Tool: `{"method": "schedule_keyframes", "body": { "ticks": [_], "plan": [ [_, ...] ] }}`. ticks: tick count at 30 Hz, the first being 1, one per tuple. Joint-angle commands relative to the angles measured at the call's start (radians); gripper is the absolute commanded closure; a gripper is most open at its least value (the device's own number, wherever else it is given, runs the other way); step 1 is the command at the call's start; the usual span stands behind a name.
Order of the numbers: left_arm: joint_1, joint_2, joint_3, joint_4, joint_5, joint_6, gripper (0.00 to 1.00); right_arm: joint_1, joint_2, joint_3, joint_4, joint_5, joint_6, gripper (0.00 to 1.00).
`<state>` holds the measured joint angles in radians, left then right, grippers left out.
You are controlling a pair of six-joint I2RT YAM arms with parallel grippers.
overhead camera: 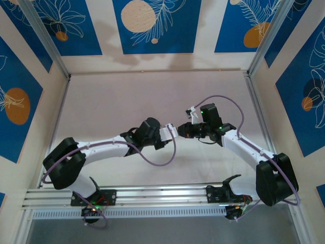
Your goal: Unlock with the key
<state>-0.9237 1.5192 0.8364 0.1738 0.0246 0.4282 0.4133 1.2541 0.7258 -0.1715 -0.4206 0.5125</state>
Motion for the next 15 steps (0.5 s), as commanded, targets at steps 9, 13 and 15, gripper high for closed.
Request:
{"method": "schedule_keyframes", "body": {
  "ticks": [9, 13, 15],
  "plan": [
    [-0.033, -0.042, -0.013, 0.139, 0.045, 0.022, 0.86, 0.004, -0.051, 0.031, -0.099, 0.117, -0.053, 1.0],
    [-0.033, -0.042, -0.032, 0.171, 0.028, 0.03, 0.85, 0.004, -0.063, 0.035, -0.115, 0.14, -0.058, 1.0],
    [-0.033, -0.039, -0.038, 0.18, 0.019, 0.036, 0.85, 0.003, -0.069, 0.035, -0.12, 0.153, -0.06, 1.0]
  ]
}}
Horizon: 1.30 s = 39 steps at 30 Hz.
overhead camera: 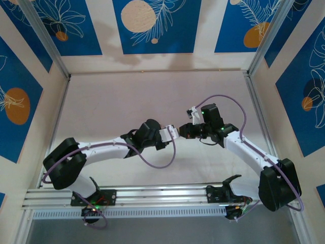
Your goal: Unlock with the key
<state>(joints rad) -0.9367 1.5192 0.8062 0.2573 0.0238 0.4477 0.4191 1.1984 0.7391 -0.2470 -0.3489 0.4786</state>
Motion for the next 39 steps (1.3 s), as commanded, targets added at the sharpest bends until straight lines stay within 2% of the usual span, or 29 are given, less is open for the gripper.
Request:
{"method": "schedule_keyframes", "body": {
  "ticks": [1, 20, 27, 39],
  "plan": [
    [-0.019, -0.038, -0.013, 0.103, 0.014, 0.02, 0.85, -0.003, -0.018, 0.02, -0.044, 0.086, -0.025, 1.0],
    [-0.024, -0.016, -0.093, 0.271, -0.026, 0.039, 0.84, -0.019, -0.098, 0.006, -0.04, 0.095, -0.007, 1.0],
    [-0.024, -0.012, -0.111, 0.338, -0.002, 0.012, 0.84, -0.008, -0.137, -0.049, 0.051, 0.042, -0.011, 1.0],
    [-0.024, -0.008, -0.131, 0.397, 0.002, 0.013, 0.84, 0.032, -0.277, -0.132, 0.083, 0.123, -0.014, 1.0]
  ]
}}
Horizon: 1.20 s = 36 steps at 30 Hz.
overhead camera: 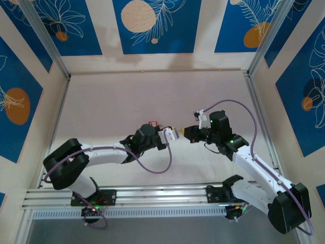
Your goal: Unlock with the key
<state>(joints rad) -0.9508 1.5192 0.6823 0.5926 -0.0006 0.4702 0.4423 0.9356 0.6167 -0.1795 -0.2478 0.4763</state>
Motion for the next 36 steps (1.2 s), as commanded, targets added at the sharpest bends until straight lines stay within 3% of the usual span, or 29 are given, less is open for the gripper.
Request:
{"method": "schedule_keyframes", "body": {
  "ticks": [1, 11, 36],
  "plan": [
    [-0.01, -0.009, -0.007, 0.061, 0.028, -0.01, 0.84, 0.01, -0.004, -0.005, 0.01, 0.016, -0.016, 1.0],
    [-0.009, -0.036, 0.002, 0.03, 0.063, -0.028, 0.8, 0.027, 0.021, -0.001, 0.034, 0.006, -0.036, 1.0],
    [-0.02, -0.074, 0.025, 0.017, 0.074, -0.032, 0.84, 0.04, 0.106, 0.011, 0.027, 0.014, -0.055, 1.0]
  ]
}}
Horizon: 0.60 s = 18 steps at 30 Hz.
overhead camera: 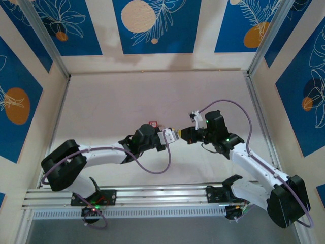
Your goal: Unlock with the key
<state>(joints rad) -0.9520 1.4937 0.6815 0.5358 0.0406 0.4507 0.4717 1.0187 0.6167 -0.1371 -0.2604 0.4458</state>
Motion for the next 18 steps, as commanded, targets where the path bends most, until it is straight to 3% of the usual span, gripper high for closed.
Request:
{"method": "schedule_keyframes", "body": {
  "ticks": [1, 18],
  "plan": [
    [-0.02, -0.052, 0.027, 0.077, 0.033, -0.013, 0.84, 0.012, 0.031, 0.011, -0.017, 0.035, -0.025, 1.0],
    [-0.025, -0.074, 0.039, 0.138, 0.053, -0.046, 0.87, 0.074, 0.15, 0.032, 0.003, 0.077, -0.048, 1.0]
  ]
}}
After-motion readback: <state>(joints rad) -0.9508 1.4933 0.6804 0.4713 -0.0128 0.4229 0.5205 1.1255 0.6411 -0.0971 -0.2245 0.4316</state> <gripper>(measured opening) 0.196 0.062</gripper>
